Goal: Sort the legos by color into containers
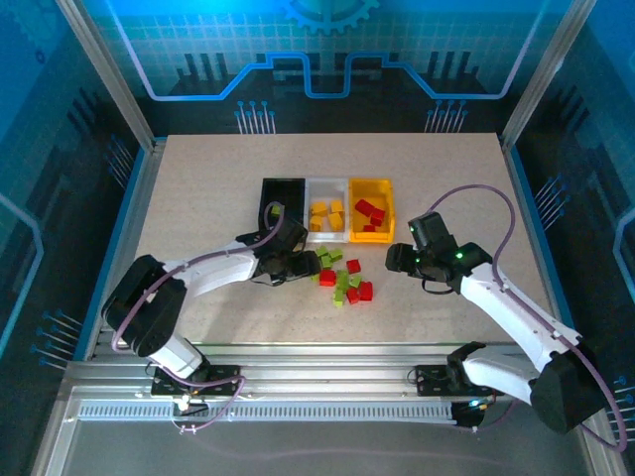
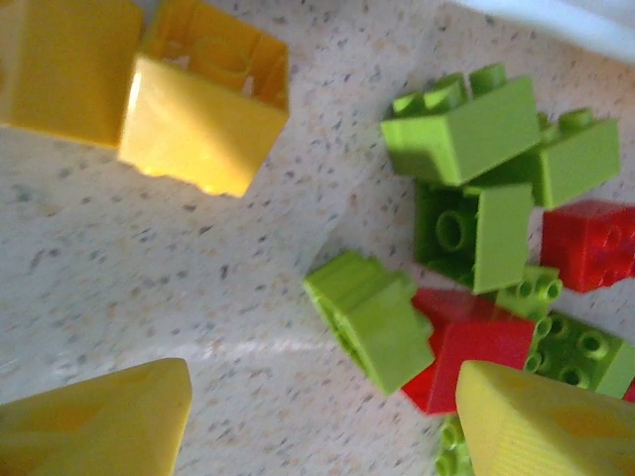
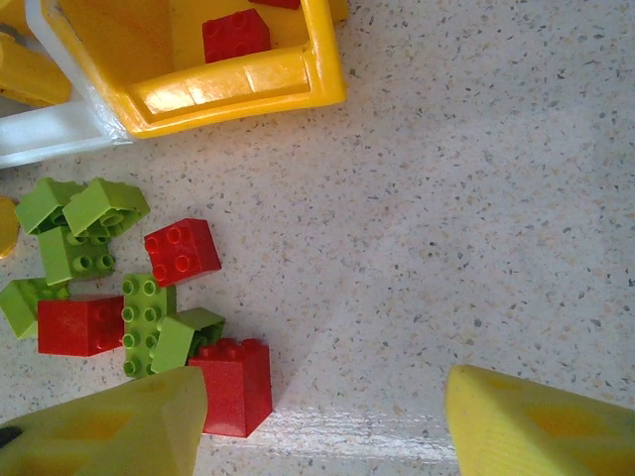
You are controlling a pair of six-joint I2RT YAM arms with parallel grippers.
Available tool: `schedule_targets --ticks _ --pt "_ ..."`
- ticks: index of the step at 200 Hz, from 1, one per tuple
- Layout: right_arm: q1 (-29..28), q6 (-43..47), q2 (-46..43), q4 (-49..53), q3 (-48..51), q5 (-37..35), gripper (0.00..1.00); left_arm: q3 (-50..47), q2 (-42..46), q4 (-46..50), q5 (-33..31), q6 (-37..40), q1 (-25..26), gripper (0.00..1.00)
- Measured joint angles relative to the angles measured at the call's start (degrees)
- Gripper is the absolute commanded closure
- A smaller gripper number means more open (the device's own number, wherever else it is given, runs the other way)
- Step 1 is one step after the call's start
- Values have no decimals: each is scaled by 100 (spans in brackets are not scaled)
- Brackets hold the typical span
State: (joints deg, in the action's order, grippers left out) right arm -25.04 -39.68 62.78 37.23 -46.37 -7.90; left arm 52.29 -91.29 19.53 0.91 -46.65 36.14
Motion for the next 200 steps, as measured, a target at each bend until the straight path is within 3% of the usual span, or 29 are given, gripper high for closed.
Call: schedule_targets --ticks 56,138,200 --pt "2 2 -66 42 0 -24 35 275 -498 -337 46 -363 2 52" --pt "114 4 -107 44 0 -44 35 273 -549 -319 44 -442 151 80" --pt "149 4 -131 44 0 -44 35 127 -177 -28 -50 -431 164 77"
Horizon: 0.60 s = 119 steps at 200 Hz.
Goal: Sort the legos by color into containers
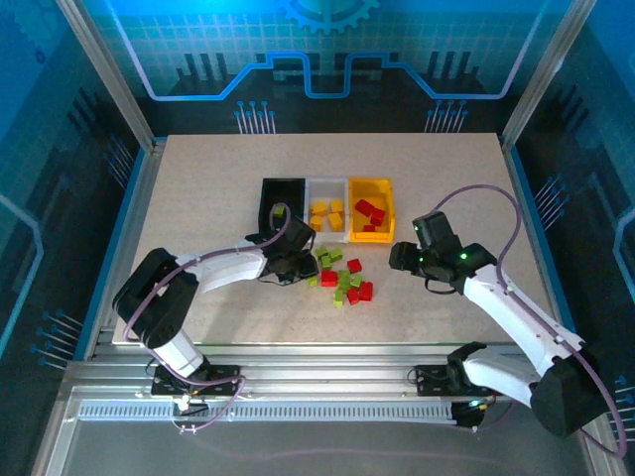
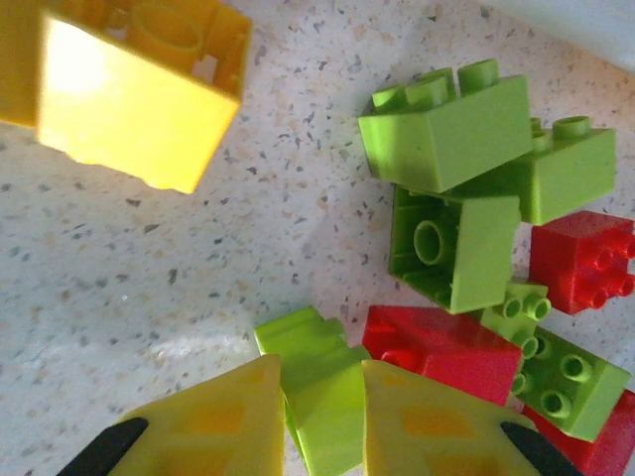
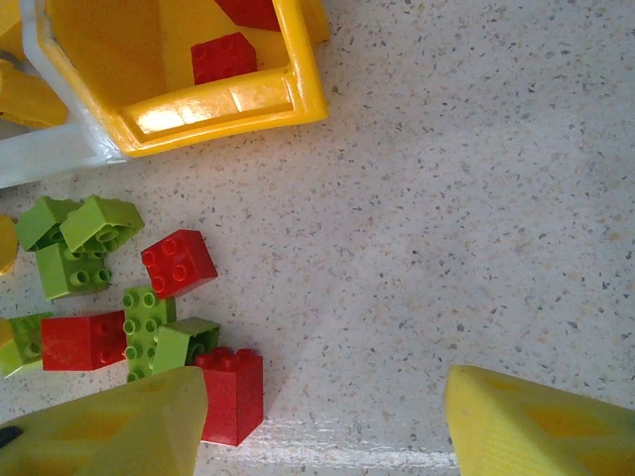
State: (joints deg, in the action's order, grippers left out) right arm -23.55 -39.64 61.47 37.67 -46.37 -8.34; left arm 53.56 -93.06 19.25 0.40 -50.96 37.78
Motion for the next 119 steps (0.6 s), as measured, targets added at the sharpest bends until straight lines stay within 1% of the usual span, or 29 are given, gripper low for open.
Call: schedule_targets --ticks 38,49,64,87,103,119 --pt "2 0 -9 -2 0 4 35 2 640 306 -175 70 -74 76" --pt "2 0 -9 -2 0 2 35 7 804 374 -214 142 -221 77" --pt "2 0 -9 -4 0 4 35 81 922 468 -306 249 -557 77" --pt "2 -2 -9 -7 13 4 35 476 892 577 -610 498 -1040 77" --pt "2 -2 -9 -4 39 2 35 916 717 570 -787 675 -1207 77" --pt "2 -2 -13 -2 50 0 35 1423 337 485 -898 828 -1322 77"
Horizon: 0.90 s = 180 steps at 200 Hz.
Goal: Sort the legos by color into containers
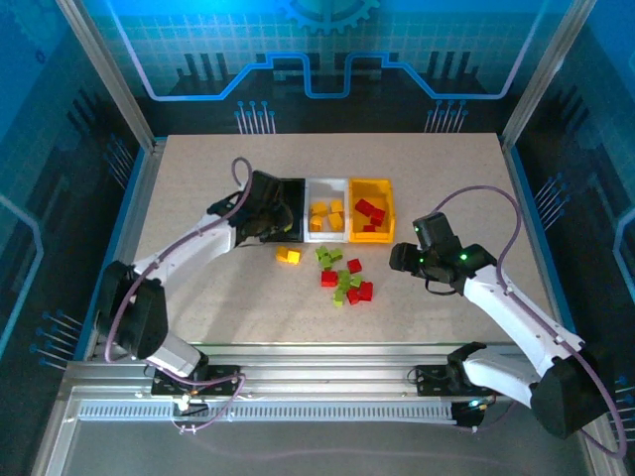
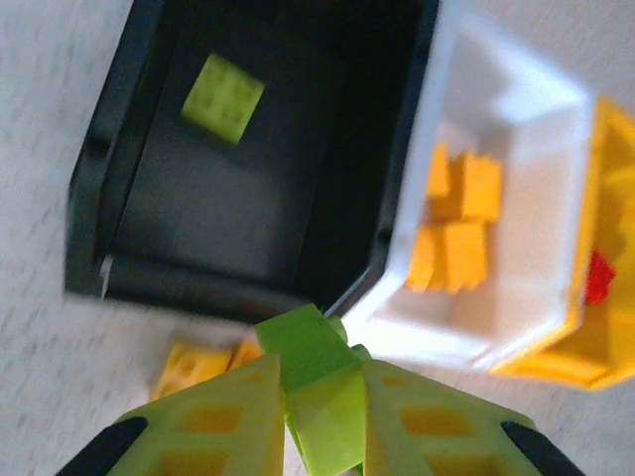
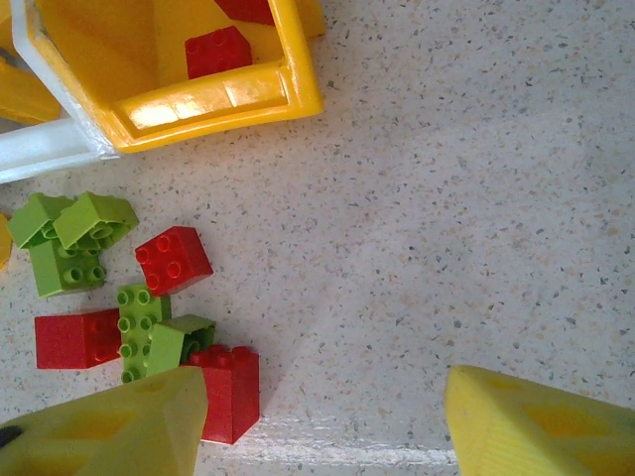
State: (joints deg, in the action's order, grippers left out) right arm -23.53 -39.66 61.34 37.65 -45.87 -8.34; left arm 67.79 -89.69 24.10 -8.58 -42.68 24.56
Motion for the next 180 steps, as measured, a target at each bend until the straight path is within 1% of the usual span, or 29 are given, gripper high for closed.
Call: schedule_targets --ticks 22,43,53,60,77,88,101,124,131,134,147,159,180 --pt "4 2 -28 22 2 -4 35 568 -636 -63 -138 133 -118 76" --pt "9 2 -109 72 2 -20 34 907 -1200 -50 -282 232 -225 76" --pt "9 2 -157 103 2 -20 34 1012 -1408 -35 -345 240 -267 74" --pt "9 2 -184 118 2 -17 34 1078 -1534 -22 -389 256 -284 70" --pt "9 20 -214 153 2 -4 33 1209 -1725 76 -474 278 -313 51" --pt "9 26 -214 173 2 24 33 1287 -1779 116 -494 304 -321 42" --pt "11 46 -214 184 2 57 32 1353 -1784 118 -490 291 -321 29" --pt "4 63 -175 166 13 157 32 1381 -1694 92 -407 208 -317 13" --pt "-13 61 -131 149 24 184 31 1379 -1617 90 -354 188 -302 6" --pt "-24 61 -111 131 33 195 31 1379 -1576 90 -334 186 -299 2" --pt "-160 42 48 42 90 221 31 1340 -1305 22 -201 153 -258 1" --pt "-407 13 293 -26 129 240 31 1222 -920 -101 -50 151 -160 1" --pt "-870 -37 798 -205 131 280 31 946 -131 -345 208 157 184 1"
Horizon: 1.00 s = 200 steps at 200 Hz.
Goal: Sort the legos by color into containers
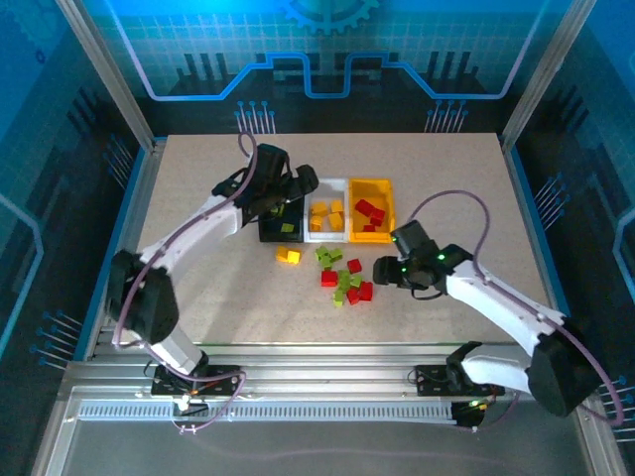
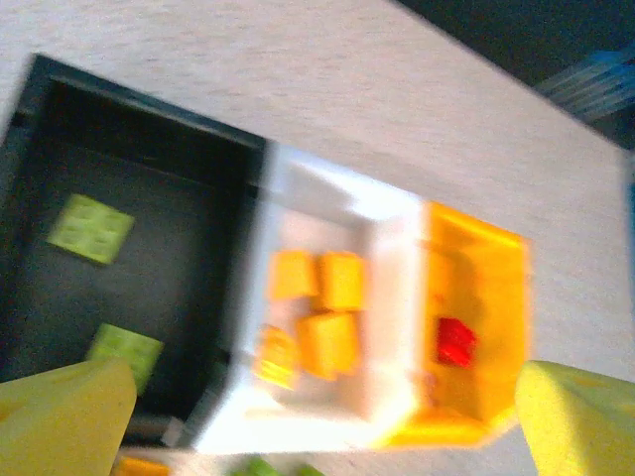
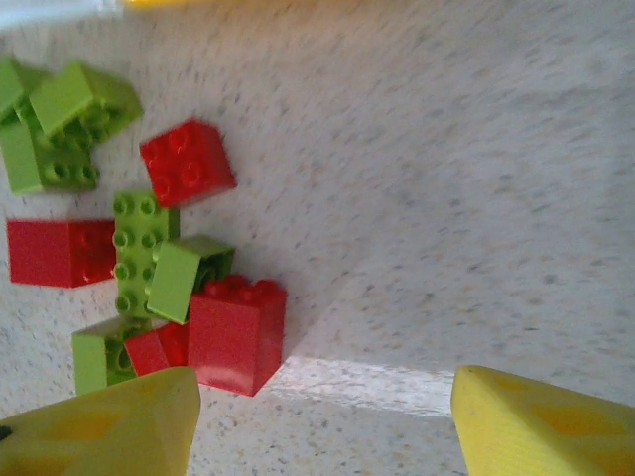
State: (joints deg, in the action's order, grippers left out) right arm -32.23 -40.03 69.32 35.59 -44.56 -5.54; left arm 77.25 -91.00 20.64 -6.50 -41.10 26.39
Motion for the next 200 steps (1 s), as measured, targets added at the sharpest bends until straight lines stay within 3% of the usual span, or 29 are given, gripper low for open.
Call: schedule_targets --ticks 55,110,135,172,200 --pt "-614 -151 1174 -254 -243 -109 31 -1488 1508 -295 234 109 807 1" --pt "-706 -203 1672 -369 -433 -192 32 -2557 2142 -149 234 87 835 1" --pt "-750 -227 1692 -352 -457 -203 36 -2730 2269 -153 254 57 835 1" --pt "-758 -273 1707 -170 -459 -374 49 -2830 2284 -155 254 52 835 1" --pt "-750 -330 1729 39 -459 -522 48 -2841 2319 -151 251 50 835 1"
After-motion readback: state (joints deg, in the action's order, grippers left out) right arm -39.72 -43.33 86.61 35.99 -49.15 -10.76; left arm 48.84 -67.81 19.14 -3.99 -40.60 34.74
